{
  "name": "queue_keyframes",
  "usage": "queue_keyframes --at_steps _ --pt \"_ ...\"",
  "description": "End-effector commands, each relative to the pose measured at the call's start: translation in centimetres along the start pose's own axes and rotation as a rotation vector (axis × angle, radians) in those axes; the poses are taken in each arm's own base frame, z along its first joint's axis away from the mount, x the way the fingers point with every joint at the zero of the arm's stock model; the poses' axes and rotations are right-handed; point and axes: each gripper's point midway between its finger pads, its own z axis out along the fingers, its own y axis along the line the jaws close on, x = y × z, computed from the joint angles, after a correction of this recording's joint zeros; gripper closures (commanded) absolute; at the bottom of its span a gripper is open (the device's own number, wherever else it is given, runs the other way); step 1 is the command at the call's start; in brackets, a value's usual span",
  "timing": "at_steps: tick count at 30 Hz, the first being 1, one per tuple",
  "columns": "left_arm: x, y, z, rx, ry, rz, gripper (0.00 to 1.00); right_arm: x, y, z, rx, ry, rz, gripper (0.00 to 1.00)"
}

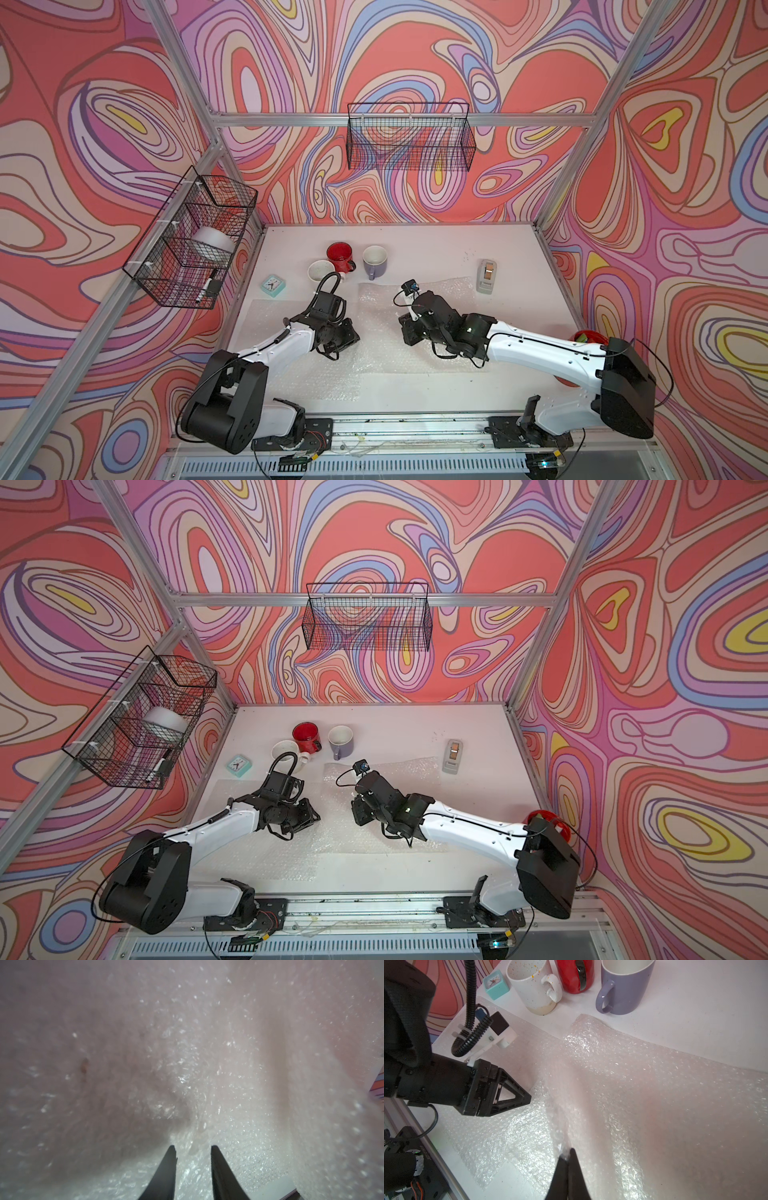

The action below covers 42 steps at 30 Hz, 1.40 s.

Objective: Wrap mugs in bubble wrap
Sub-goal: Pick up the bubble wrap from the center of the board, then place the bubble wrap at the center of the board.

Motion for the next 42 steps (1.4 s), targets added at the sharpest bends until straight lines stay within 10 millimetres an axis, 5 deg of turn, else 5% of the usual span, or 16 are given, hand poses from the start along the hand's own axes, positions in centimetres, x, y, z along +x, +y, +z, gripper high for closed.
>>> queue_keyframes --at_steps 1,6,10,13,18,21,28,34,42 --pt "-0.7 -1.3 0.6 0.031 -0.016 0.009 0.68 -0.1 0.0 -0.5 -0.006 -0.012 0.013 1.00" --pt "-0.6 -1.3 1.2 0.022 -0.002 0.006 0.72 -0.4 -0.4 -0.9 0.014 -0.028 0.016 1.00" --pt "-1.0 -2.0 0.5 0.033 -0.010 0.009 0.95 -1.4 -1.5 -2.0 0.079 -0.068 0.030 1.00" --pt "-1.4 -2.9 -2.0 0.023 -0.041 0.022 1.00 -2.2 -3.7 -3.6 0.197 -0.108 0.044 1.00" --pt "-2.4 -3.4 -9.3 -0.085 -0.152 0.083 1.00 -3.8 -6.7 -6.8 0.326 -0.171 0.046 1.00" --pt "-2.3 -1.3 -13.2 -0.217 -0.166 0.084 1.00 -5.1 -7.5 -8.2 0.364 -0.193 0.018 1.00" --pt "-1.8 7.1 -23.0 -0.591 -0.209 -0.064 1.00 -6.9 -6.5 -9.4 0.334 -0.215 -0.050 1.00" --pt "-2.5 9.8 -24.0 -0.671 -0.168 -0.081 1.00 -9.0 -4.9 -10.6 0.248 -0.270 -0.040 1.00" --pt "-5.9 12.1 -24.4 -0.858 -0.162 -0.104 1.00 -14.5 -7.1 -18.3 0.444 -0.421 -0.058 1.00"
